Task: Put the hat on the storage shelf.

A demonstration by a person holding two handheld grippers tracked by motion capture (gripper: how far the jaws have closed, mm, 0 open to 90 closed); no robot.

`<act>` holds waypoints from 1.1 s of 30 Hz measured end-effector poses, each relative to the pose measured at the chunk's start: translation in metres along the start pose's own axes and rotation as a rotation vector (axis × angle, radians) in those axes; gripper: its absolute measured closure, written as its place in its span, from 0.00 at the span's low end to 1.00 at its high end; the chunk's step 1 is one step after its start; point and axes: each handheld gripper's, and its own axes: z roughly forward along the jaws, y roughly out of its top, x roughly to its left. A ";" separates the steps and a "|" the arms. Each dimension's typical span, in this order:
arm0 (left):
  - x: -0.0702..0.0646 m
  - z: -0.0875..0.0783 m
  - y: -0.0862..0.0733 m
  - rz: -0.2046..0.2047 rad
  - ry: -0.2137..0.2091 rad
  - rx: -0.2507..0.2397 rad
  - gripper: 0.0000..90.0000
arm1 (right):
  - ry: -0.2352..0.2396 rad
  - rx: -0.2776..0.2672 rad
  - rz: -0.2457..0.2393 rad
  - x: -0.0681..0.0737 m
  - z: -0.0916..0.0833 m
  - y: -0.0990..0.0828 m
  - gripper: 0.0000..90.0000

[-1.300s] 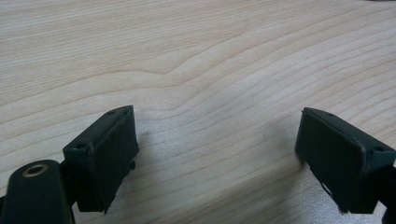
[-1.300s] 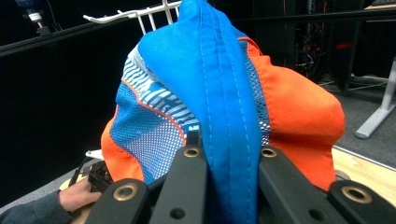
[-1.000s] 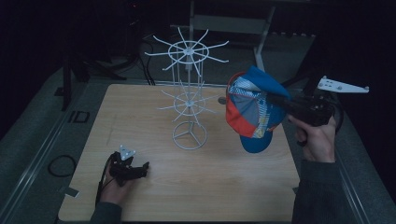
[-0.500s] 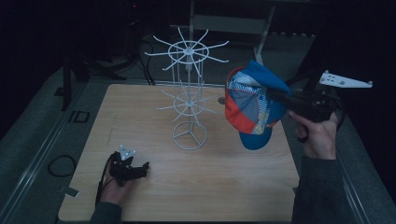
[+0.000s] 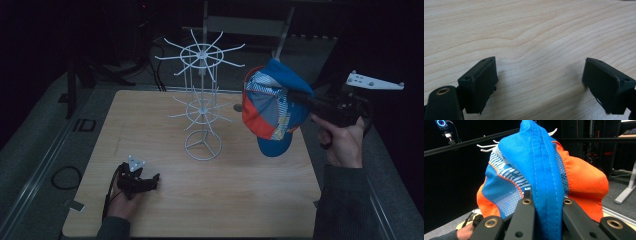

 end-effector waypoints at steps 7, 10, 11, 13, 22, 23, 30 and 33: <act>0.000 0.000 0.000 0.000 0.000 0.000 0.15 | 0.004 -0.019 0.004 -0.001 -0.001 0.004 0.98; 0.000 0.000 0.000 0.000 0.000 0.000 0.15 | 0.006 -0.032 0.005 -0.001 -0.001 0.005 0.98; 0.000 0.000 0.000 0.001 0.000 0.000 0.15 | 0.007 -0.032 0.006 -0.001 0.000 0.006 0.98; 0.000 0.000 0.000 0.000 0.000 0.000 0.15 | 0.013 -0.035 0.007 -0.001 0.001 0.007 0.98; 0.000 0.000 0.000 0.000 0.001 -0.001 0.15 | 0.029 -0.054 -0.003 0.004 0.001 0.016 0.98; 0.000 0.000 0.000 0.001 0.001 -0.001 0.15 | 0.033 -0.058 -0.005 0.005 0.000 0.018 0.98; 0.000 0.000 0.000 0.000 0.001 0.000 0.15 | 0.049 -0.066 -0.023 0.011 0.003 0.027 0.98; 0.000 0.000 0.000 -0.001 0.001 -0.002 0.15 | 0.054 -0.060 -0.027 0.013 0.010 0.027 0.98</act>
